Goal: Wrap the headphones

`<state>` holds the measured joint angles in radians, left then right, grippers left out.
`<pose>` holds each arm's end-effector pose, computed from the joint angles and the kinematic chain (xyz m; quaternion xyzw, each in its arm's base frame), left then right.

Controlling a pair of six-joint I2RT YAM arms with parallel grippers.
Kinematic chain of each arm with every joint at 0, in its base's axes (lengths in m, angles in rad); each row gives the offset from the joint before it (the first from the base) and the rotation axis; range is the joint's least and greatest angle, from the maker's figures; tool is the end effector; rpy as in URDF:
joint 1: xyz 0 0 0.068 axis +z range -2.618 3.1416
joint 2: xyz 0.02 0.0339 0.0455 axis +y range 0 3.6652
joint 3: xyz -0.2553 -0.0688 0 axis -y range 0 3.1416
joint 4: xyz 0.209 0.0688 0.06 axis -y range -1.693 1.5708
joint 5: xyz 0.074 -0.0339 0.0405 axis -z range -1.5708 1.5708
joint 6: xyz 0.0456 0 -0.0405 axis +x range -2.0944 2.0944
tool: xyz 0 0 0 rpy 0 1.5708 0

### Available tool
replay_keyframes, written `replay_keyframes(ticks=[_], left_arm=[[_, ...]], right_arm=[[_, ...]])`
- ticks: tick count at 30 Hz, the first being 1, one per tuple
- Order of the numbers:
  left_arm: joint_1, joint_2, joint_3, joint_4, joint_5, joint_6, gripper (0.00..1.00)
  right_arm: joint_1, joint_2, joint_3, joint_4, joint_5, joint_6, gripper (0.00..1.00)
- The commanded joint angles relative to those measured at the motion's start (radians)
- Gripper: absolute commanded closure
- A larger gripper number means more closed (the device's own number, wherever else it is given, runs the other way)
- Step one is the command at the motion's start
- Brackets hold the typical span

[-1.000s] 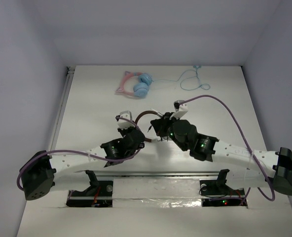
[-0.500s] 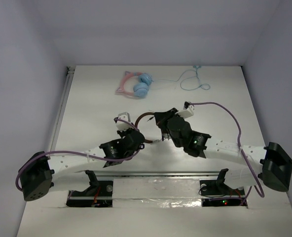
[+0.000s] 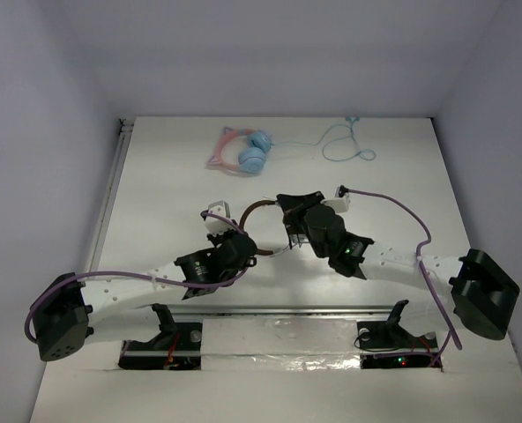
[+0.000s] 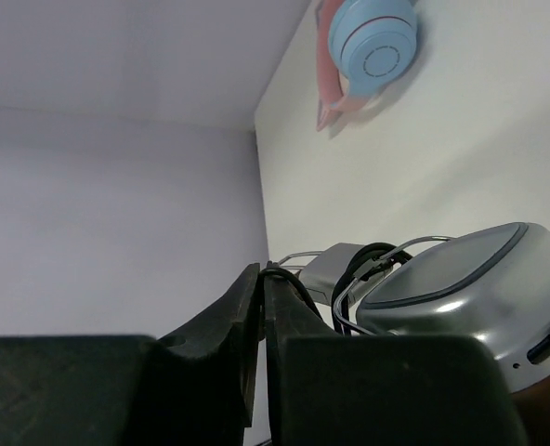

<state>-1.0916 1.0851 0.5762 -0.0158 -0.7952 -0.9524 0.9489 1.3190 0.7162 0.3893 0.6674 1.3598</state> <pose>0.1231 -0.1662 0.2368 -0.1374 0.8102 -0.2179 0.5264 0.1802 0.2029 0.2684 0.3513 0.6781 0.4393 0.4731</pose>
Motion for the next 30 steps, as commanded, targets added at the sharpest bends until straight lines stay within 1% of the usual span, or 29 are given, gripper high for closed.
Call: replay_keyframes(ticks=[1, 2, 5, 7, 8, 11, 12, 16, 17, 19, 26, 30], left_arm=[[-0.01, -0.024, 0.002, 0.017, 0.021, -0.045, 1.0], [-0.01, -0.022, 0.004, 0.017, 0.022, -0.045, 1.0], [-0.01, -0.022, 0.005, 0.017, 0.025, -0.048, 1.0], [-0.01, -0.022, 0.008, -0.007, 0.031, -0.048, 1.0], [-0.01, -0.022, 0.011, -0.01, 0.031, -0.048, 1.0], [-0.01, -0.019, 0.031, -0.039, 0.037, -0.051, 1.0], [-0.01, -0.019, 0.037, -0.047, 0.04, -0.049, 1.0], [-0.01, -0.019, 0.076, -0.114, 0.048, -0.049, 1.0], [-0.01, -0.022, 0.079, -0.121, 0.048, -0.051, 1.0], [-0.01, -0.031, 0.079, -0.13, 0.056, -0.048, 1.0], [-0.01, -0.031, 0.067, -0.125, 0.093, -0.054, 1.0], [-0.01, -0.028, 0.068, -0.136, 0.1, -0.048, 1.0]], right_arm=[[-0.03, -0.001, -0.011, 0.146, 0.014, 0.076, 0.9], [-0.03, -0.001, -0.011, 0.148, 0.011, 0.076, 0.86], [-0.048, -0.001, -0.008, 0.146, 0.006, 0.087, 0.78], [-0.058, 0.0, -0.011, 0.143, -0.008, 0.097, 0.76], [-0.058, 0.003, -0.011, 0.141, -0.009, 0.101, 0.72], [-0.067, 0.014, -0.001, 0.12, -0.008, 0.104, 0.7], [-0.067, 0.017, -0.004, 0.117, -0.008, 0.107, 0.65], [-0.067, 0.048, 0.0, 0.112, -0.02, 0.117, 0.58], [-0.067, 0.052, -0.003, 0.114, -0.025, 0.12, 0.52], [-0.067, 0.071, -0.003, 0.117, -0.035, 0.122, 0.48], [-0.067, 0.072, 0.026, 0.095, -0.054, 0.045, 0.46], [-0.067, 0.025, 0.064, 0.057, -0.06, -0.056, 0.45]])
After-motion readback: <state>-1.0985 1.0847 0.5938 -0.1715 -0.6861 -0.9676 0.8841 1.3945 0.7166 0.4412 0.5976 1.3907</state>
